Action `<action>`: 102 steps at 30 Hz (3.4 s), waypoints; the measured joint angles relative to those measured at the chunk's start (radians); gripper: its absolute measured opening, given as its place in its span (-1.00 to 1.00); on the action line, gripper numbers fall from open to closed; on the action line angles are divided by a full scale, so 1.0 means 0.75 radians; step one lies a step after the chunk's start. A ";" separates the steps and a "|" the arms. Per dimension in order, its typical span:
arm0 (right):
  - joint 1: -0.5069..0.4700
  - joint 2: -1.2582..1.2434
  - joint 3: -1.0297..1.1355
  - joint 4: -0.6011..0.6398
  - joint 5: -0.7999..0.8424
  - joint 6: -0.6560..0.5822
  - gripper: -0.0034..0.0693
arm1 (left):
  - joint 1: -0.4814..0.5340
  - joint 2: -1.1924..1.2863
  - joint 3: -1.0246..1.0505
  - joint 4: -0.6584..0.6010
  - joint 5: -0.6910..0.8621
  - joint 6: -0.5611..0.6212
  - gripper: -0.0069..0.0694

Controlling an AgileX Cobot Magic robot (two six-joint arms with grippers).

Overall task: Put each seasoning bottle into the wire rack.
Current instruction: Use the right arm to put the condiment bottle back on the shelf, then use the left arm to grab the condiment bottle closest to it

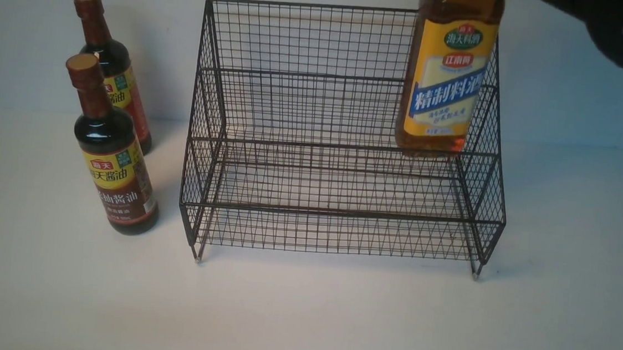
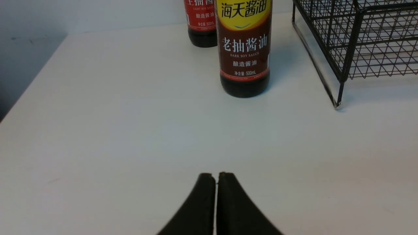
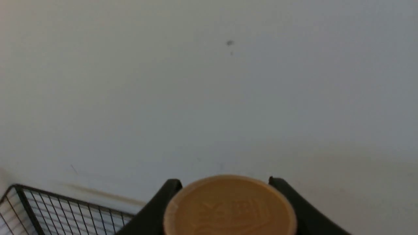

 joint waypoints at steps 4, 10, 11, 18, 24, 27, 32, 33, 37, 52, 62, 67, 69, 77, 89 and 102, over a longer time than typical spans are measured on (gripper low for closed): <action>0.000 0.001 0.001 0.064 0.226 -0.016 -0.05 | 0.000 0.000 0.000 0.000 0.000 0.000 -0.83; 0.000 0.001 0.003 0.184 0.412 -0.029 -0.05 | 0.000 0.000 0.000 0.000 0.000 0.000 -0.83; 0.004 0.001 0.003 0.219 0.442 -0.030 -0.05 | 0.000 0.000 0.000 0.000 0.000 0.000 -0.83; 0.009 0.004 0.003 0.257 0.489 -0.082 -0.05 | 0.000 0.000 0.000 0.000 0.000 0.000 -0.83; 0.024 0.005 0.003 0.257 0.489 -0.261 -0.05 | 0.000 0.000 0.000 0.000 0.000 0.000 -0.83; 0.037 0.023 0.001 0.264 0.487 -0.316 -0.05 | 0.000 0.000 0.000 0.000 0.000 0.000 -0.83; 0.060 0.030 0.001 0.266 0.469 -0.334 -0.03 | 0.000 0.000 0.000 0.000 0.000 0.000 -0.83; 0.063 0.030 0.001 0.267 0.459 -0.336 -0.02 | 0.000 0.000 0.000 0.000 0.000 0.000 -0.83; 0.078 0.013 -0.016 0.272 0.376 -0.335 0.14 | 0.000 0.000 0.000 0.000 0.000 0.000 -0.83; 0.084 -0.407 -0.019 0.113 0.599 -0.285 0.21 | 0.000 0.000 0.000 0.000 0.000 0.000 -0.83; 0.084 -1.074 0.431 0.011 0.574 -0.173 -0.92 | 0.000 0.000 0.000 0.000 0.000 0.000 -0.83; 0.084 -1.381 0.812 0.002 0.436 -0.090 -0.94 | 0.000 0.000 0.000 0.000 0.000 0.000 -0.83; 0.078 -1.530 1.049 0.044 0.344 -0.086 -0.94 | 0.000 0.000 0.000 0.000 0.000 0.000 -0.83; -0.030 -1.836 1.588 0.415 -0.091 -0.316 -0.94 | 0.000 0.000 0.000 0.000 0.000 0.000 -0.83; -0.059 -1.929 1.754 0.506 -0.224 -0.430 -0.94 | 0.000 0.000 0.000 0.000 0.000 0.000 -0.83; -0.059 -1.930 1.754 0.503 -0.220 -0.423 -0.94 | 0.000 0.000 0.000 0.000 0.000 0.000 -0.83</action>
